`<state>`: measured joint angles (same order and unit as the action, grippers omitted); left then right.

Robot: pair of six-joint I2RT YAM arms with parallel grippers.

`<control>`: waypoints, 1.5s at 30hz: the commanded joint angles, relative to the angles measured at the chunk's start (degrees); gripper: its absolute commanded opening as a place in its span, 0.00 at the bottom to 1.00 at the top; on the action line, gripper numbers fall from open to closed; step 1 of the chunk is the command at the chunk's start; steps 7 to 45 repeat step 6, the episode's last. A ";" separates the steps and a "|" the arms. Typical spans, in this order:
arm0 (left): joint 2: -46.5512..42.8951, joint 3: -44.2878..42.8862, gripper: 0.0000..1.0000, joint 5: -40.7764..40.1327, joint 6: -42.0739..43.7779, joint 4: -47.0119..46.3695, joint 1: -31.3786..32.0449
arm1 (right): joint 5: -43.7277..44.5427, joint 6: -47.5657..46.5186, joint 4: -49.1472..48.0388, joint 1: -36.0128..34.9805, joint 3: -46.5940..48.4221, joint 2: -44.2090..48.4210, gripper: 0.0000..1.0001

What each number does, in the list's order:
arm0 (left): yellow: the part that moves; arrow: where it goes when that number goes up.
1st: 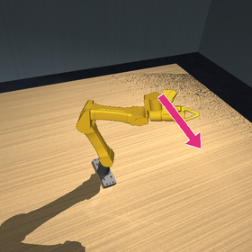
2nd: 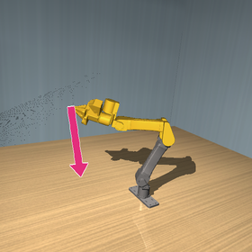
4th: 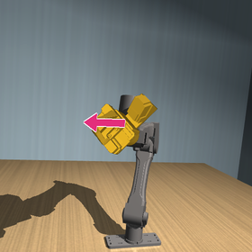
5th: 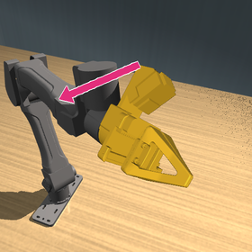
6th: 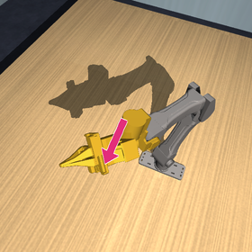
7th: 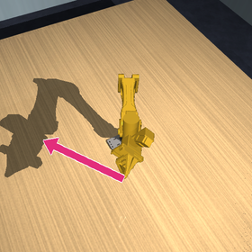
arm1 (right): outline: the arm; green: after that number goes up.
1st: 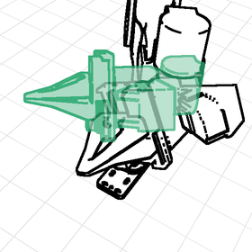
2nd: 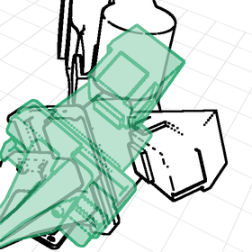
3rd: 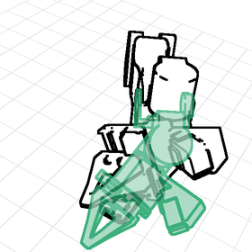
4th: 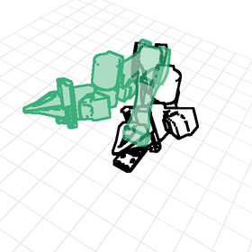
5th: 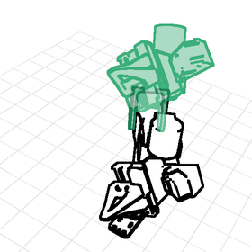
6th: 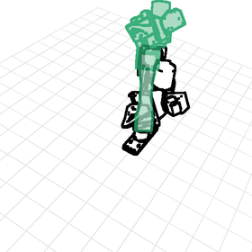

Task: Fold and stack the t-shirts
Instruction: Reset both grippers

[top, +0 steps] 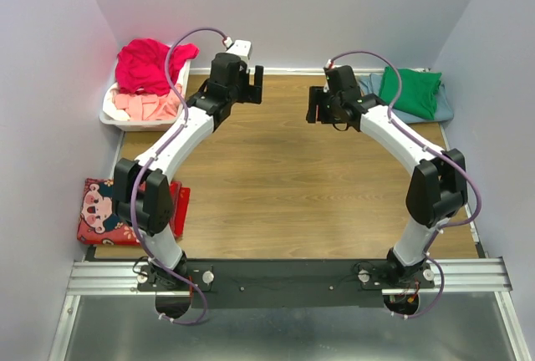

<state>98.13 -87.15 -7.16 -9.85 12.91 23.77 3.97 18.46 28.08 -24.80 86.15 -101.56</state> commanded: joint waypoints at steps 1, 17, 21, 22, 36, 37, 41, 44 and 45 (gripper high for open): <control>-2.06 0.76 0.98 -3.39 0.53 -1.13 0.75 | -0.28 0.53 -1.00 -0.69 -0.28 1.45 0.72; -1.88 0.67 0.98 -4.44 1.85 -0.43 1.72 | 0.69 0.61 -1.62 -0.69 -1.77 2.50 0.72; -1.88 0.67 0.98 -4.44 1.85 -0.43 1.72 | 0.69 0.61 -1.62 -0.69 -1.77 2.50 0.72; -1.88 0.67 0.98 -4.44 1.85 -0.43 1.72 | 0.69 0.61 -1.62 -0.69 -1.77 2.50 0.72; -1.88 0.67 0.98 -4.44 1.85 -0.43 1.72 | 0.69 0.61 -1.62 -0.69 -1.77 2.50 0.72; -1.88 0.67 0.98 -4.44 1.85 -0.43 1.72 | 0.69 0.61 -1.62 -0.69 -1.77 2.50 0.72; -1.88 0.67 0.98 -4.44 1.85 -0.43 1.72 | 0.69 0.61 -1.62 -0.69 -1.77 2.50 0.72; -1.88 0.67 0.98 -4.44 1.85 -0.43 1.72 | 0.69 0.61 -1.62 -0.69 -1.77 2.50 0.72; -1.88 0.67 0.98 -4.44 1.85 -0.43 1.72 | 0.69 0.61 -1.62 -0.69 -1.77 2.50 0.72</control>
